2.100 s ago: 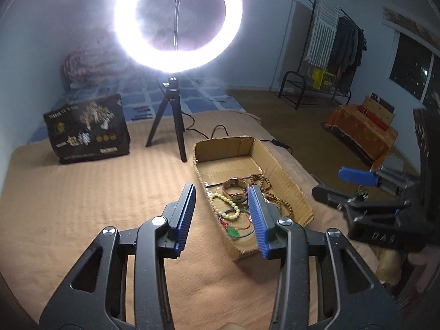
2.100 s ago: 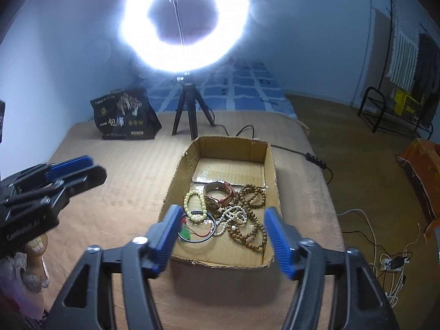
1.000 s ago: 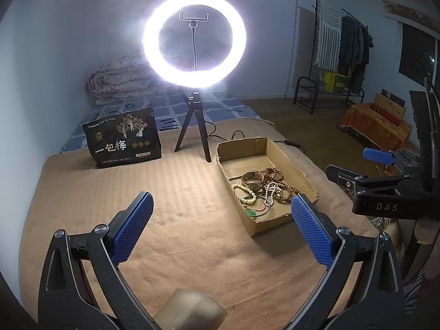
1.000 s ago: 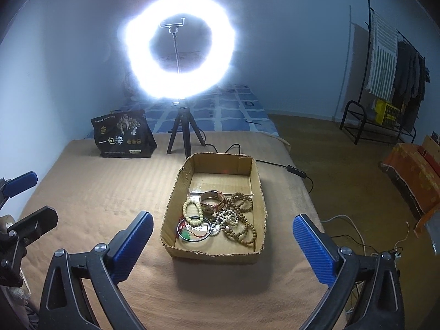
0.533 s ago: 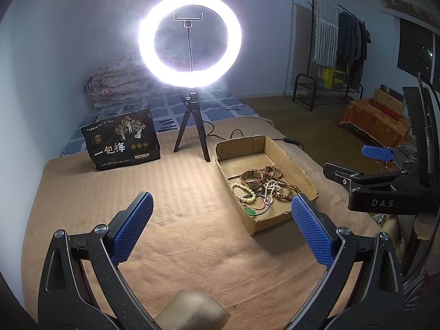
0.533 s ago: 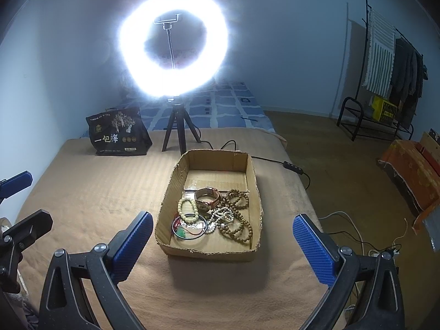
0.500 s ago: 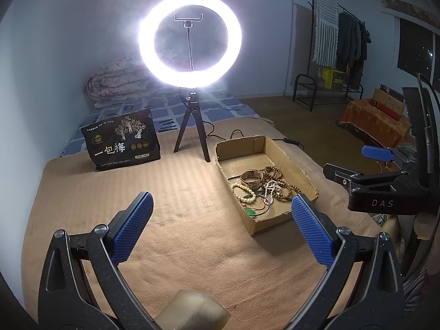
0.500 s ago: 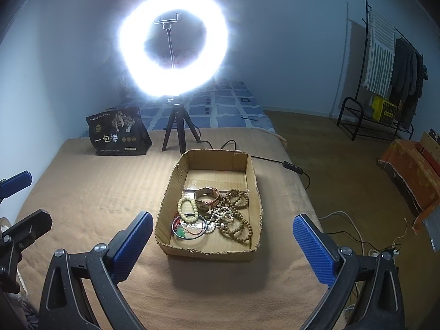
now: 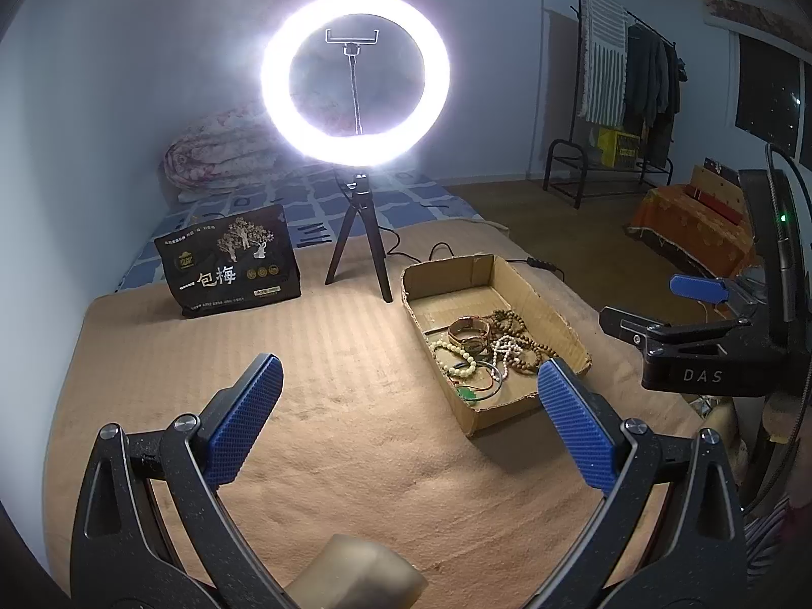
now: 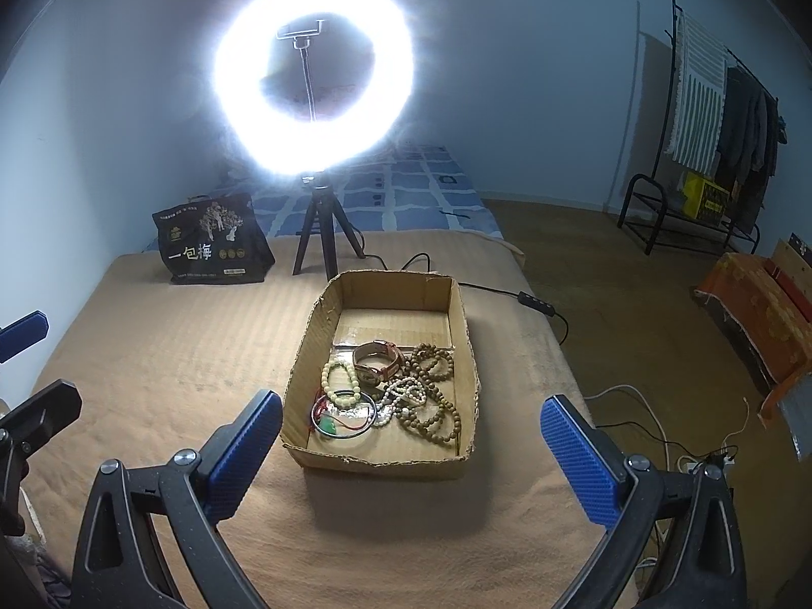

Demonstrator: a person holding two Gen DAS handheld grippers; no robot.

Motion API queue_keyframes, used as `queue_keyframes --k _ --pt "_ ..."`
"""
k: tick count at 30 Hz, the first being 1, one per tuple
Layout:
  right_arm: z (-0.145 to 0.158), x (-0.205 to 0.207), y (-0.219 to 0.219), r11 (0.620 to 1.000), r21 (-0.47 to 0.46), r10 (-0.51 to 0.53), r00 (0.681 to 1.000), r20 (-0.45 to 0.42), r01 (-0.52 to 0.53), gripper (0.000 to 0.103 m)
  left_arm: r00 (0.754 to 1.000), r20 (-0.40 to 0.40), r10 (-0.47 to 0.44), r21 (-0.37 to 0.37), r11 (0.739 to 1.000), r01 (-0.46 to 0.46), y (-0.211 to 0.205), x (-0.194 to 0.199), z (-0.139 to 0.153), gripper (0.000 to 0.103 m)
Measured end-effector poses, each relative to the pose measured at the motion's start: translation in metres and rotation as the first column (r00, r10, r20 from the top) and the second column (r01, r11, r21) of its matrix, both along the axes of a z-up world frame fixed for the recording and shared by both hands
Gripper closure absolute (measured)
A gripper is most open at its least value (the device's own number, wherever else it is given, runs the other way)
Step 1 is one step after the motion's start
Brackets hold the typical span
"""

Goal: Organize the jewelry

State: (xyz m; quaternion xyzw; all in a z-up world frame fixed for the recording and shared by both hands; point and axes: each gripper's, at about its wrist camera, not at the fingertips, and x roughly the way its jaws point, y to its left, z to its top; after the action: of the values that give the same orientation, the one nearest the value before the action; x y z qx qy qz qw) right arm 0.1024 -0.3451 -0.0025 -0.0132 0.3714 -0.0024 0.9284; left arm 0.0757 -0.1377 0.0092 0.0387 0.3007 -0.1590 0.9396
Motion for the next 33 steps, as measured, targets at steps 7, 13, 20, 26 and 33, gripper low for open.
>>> queue_keyframes --k 7,13,20,26,33 --pt "-0.0006 0.0002 -0.0001 1.0 -0.002 0.0 1.0 -0.002 0.0 0.0 1.0 0.001 -0.003 0.001 1.0 0.003 0.0011 0.001 0.0001 0.001" --pt "-0.0008 0.0001 -0.0004 1.0 -0.002 -0.001 1.0 -0.002 0.001 0.0 1.0 0.002 -0.001 0.002 1.0 0.001 0.0007 -0.0004 0.0 0.001" --pt "-0.0019 0.0002 -0.0005 1.0 -0.002 0.0 1.0 -0.005 0.0 0.0 1.0 0.001 -0.003 0.002 1.0 0.003 -0.0001 -0.0009 -0.0005 0.001" --pt "-0.0057 -0.0011 0.0 1.0 -0.008 0.003 1.0 -0.013 -0.003 0.0 1.0 0.005 0.004 0.005 1.0 -0.004 0.0018 0.0006 0.0 0.001" --pt "-0.0091 -0.0008 0.0033 1.0 -0.023 0.011 1.0 -0.023 -0.012 0.0 0.998 0.05 0.029 0.019 0.999 -0.03 0.0079 -0.0022 0.0028 0.001"
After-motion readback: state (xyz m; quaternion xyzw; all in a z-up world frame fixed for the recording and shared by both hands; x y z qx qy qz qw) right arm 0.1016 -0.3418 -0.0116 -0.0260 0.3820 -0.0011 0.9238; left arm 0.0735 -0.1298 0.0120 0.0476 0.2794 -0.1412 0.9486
